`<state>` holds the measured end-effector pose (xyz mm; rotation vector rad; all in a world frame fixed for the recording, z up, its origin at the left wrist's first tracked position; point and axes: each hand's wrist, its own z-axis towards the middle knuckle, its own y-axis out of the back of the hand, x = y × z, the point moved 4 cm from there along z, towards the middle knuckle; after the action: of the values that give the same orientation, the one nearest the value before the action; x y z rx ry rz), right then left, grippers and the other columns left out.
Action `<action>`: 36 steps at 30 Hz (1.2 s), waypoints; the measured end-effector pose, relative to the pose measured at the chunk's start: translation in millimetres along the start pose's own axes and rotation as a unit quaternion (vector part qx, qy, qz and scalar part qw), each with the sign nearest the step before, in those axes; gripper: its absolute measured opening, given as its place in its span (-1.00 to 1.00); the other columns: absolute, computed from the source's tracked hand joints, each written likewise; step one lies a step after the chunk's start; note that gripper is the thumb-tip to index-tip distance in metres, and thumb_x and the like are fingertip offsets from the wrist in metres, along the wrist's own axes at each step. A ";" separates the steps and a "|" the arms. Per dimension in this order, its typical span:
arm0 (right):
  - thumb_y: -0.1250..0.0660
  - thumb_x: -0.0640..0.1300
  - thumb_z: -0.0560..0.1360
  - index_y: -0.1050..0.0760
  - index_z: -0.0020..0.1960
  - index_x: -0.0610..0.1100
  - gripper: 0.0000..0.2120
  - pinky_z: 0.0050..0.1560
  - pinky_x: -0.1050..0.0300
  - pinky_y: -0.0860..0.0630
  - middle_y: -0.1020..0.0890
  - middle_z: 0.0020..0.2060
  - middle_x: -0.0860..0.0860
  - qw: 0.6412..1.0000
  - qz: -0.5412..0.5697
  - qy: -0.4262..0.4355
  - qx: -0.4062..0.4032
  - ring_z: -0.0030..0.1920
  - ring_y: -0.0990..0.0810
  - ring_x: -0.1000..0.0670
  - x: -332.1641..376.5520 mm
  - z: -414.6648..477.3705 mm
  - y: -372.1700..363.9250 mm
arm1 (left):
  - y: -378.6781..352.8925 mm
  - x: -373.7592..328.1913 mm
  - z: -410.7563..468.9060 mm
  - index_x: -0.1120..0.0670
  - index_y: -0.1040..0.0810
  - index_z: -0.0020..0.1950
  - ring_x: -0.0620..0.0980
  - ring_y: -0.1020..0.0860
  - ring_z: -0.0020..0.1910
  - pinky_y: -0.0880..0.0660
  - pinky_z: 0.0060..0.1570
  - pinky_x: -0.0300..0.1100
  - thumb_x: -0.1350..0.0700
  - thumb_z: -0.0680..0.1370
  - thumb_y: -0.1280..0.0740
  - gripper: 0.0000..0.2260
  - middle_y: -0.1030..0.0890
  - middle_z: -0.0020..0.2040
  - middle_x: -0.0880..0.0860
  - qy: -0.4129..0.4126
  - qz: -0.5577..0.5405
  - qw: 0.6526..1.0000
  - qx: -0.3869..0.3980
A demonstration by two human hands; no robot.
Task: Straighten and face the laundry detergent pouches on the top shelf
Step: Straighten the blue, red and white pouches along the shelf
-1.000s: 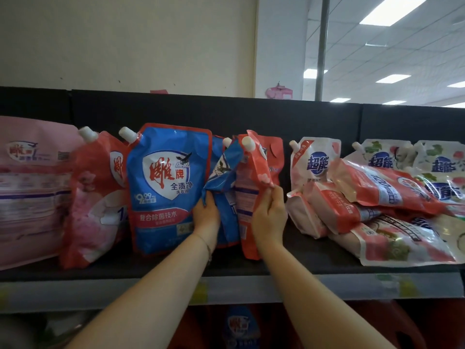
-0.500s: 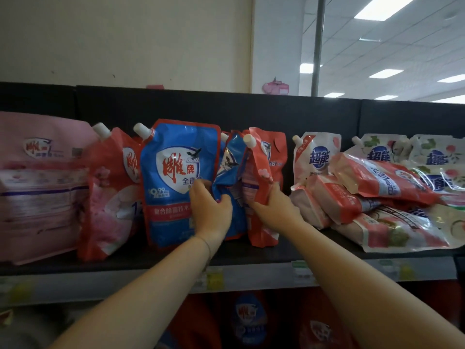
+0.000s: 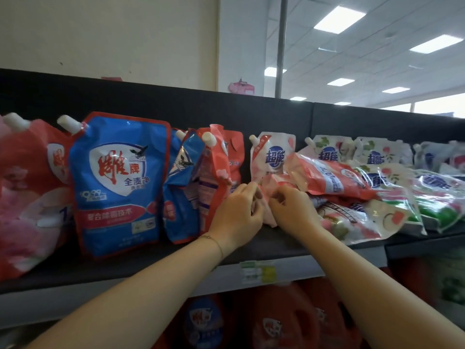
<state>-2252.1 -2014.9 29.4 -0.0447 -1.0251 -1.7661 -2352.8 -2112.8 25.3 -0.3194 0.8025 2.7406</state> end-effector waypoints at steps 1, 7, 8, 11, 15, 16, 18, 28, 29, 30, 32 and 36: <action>-0.25 -0.06 0.50 -0.57 -0.02 -0.08 -0.84 -0.04 -0.02 -0.54 -0.63 -0.11 -0.02 1.000 -0.003 -0.006 -0.004 -0.10 -0.57 -0.06 -10.6 3.1 4.4 | -7.5 -2.0 4.5 0.07 -0.45 -0.04 -0.02 -0.47 -0.18 -0.49 -0.13 -0.02 0.19 0.53 -0.26 -0.96 -0.50 -0.11 0.01 0.008 0.005 1.000 0.011; -0.22 -0.01 0.51 -0.55 -0.23 -0.15 -0.73 -0.22 0.04 -0.52 -0.59 -0.33 -0.03 0.997 0.040 -0.060 -0.040 -0.29 -0.57 -0.06 -69.3 27.4 37.6 | -59.3 -9.0 43.8 0.08 -0.44 0.11 0.03 -0.47 0.07 -0.45 0.07 -0.02 0.12 0.52 -0.27 -0.82 -0.50 0.08 0.03 0.038 0.056 0.997 0.031; -0.20 0.02 0.51 -0.55 -0.22 -0.15 -0.70 -0.20 0.01 -0.54 -0.59 -0.34 -0.04 0.993 0.062 -0.094 -0.042 -0.29 -0.57 -0.06 -86.3 35.4 39.0 | -68.5 -11.3 49.8 0.07 -0.44 0.13 0.03 -0.46 0.09 -0.44 0.10 -0.03 0.10 0.52 -0.27 -0.80 -0.50 0.10 0.03 0.035 0.063 0.997 0.033; -0.13 0.16 0.46 -0.49 0.00 -0.19 -0.57 -0.07 -0.14 -0.60 -0.63 -0.17 -0.15 0.945 0.186 -0.270 0.005 -0.17 -0.63 -0.18 -132.1 53.2 37.3 | -96.9 -19.3 64.5 0.06 -0.43 0.22 0.02 -0.43 0.19 -0.38 0.21 -0.07 0.03 0.50 -0.31 -0.69 -0.49 0.18 0.02 0.018 0.096 0.994 0.048; -0.17 0.10 0.58 -0.37 0.21 -0.26 -0.57 -0.31 -0.08 -0.59 -0.58 -0.02 -0.33 0.750 0.505 -0.423 0.068 -0.11 -0.64 -0.26 -164.3 71.8 37.2 | -129.9 -30.0 84.9 -0.02 -0.34 0.40 0.00 -0.33 0.38 -0.23 0.39 0.05 -0.04 0.49 -0.29 -0.52 -0.40 0.38 -0.03 0.032 0.118 0.991 0.058; -0.20 0.04 0.59 -0.40 0.14 -0.27 -0.63 -0.30 -0.02 -0.61 -0.58 -0.03 -0.31 0.722 0.537 -0.429 0.072 -0.06 -0.65 -0.24 -169.1 74.0 39.4 | -138.6 -32.8 88.8 -0.04 -0.30 0.44 0.00 -0.28 0.43 -0.20 0.41 0.10 -0.07 0.49 -0.27 -0.48 -0.35 0.44 -0.03 0.035 0.122 0.990 0.067; -0.29 -0.06 0.56 -0.48 -0.02 -0.30 -0.73 -0.40 0.17 -0.57 -0.62 -0.12 -0.23 0.690 0.567 -0.443 0.085 -0.18 -0.68 -0.13 -178.5 78.5 41.5 | -154.7 -37.1 95.0 -0.06 -0.23 0.49 0.01 -0.19 0.49 -0.16 0.44 0.12 -0.07 0.51 -0.28 -0.44 -0.25 0.51 -0.03 0.044 0.131 0.986 0.092; -0.07 -0.20 0.62 -0.35 0.31 -0.20 -0.72 -0.10 0.04 -0.63 -0.53 0.11 -0.20 0.801 0.483 -0.354 -0.009 -0.09 -0.63 -0.14 -174.8 84.0 30.9 | -169.4 -43.4 102.0 -0.02 -0.33 0.36 0.07 -0.33 0.30 -0.31 0.27 0.04 -0.13 0.48 -0.32 -0.51 -0.40 0.30 0.00 0.089 0.252 0.960 0.082; -0.06 -0.15 0.62 -0.40 0.30 -0.22 -0.68 0.08 -0.02 -0.55 -0.49 0.20 -0.21 0.845 0.405 -0.345 -0.050 0.03 -0.57 -0.20 -172.2 82.9 31.6 | -167.6 -42.2 100.9 -0.05 -0.30 0.39 0.08 -0.32 0.31 -0.30 0.28 0.06 -0.14 0.47 -0.32 -0.47 -0.39 0.31 0.00 0.093 0.269 0.955 0.078; -0.04 -0.12 0.63 -0.44 0.27 -0.25 -0.65 0.17 -0.02 -0.46 -0.47 0.22 -0.24 0.882 0.328 -0.327 -0.089 0.10 -0.53 -0.23 -166.3 82.6 36.4 | -165.2 -40.9 99.7 -0.08 -0.27 0.42 0.09 -0.31 0.32 -0.28 0.30 0.09 -0.16 0.46 -0.32 -0.43 -0.39 0.32 -0.01 0.096 0.283 0.951 0.075; -0.03 -0.12 0.63 -0.48 0.21 -0.31 -0.63 0.18 0.00 -0.37 -0.49 0.19 -0.29 0.916 0.273 -0.261 -0.134 0.11 -0.49 -0.24 -156.9 82.0 43.3 | -159.5 -38.0 97.8 -0.11 -0.20 0.47 0.09 -0.30 0.33 -0.27 0.32 0.11 -0.15 0.46 -0.33 -0.38 -0.39 0.33 0.00 0.098 0.294 0.949 0.067; -0.05 -0.14 0.62 -0.49 0.00 -0.31 -0.70 0.06 0.03 -0.41 -0.53 0.05 -0.27 0.919 0.320 -0.172 -0.154 -0.04 -0.50 -0.16 -147.7 79.6 39.5 | -150.7 -34.8 90.7 -0.10 -0.19 0.48 0.07 -0.33 0.31 -0.33 0.28 0.04 -0.16 0.48 -0.33 -0.38 -0.41 0.29 0.02 0.083 0.302 0.949 0.040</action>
<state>-2187.4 -1855.2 33.8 -0.8240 -0.8290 -1.3087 -2285.0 -1947.2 35.3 -0.3323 1.2270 3.2591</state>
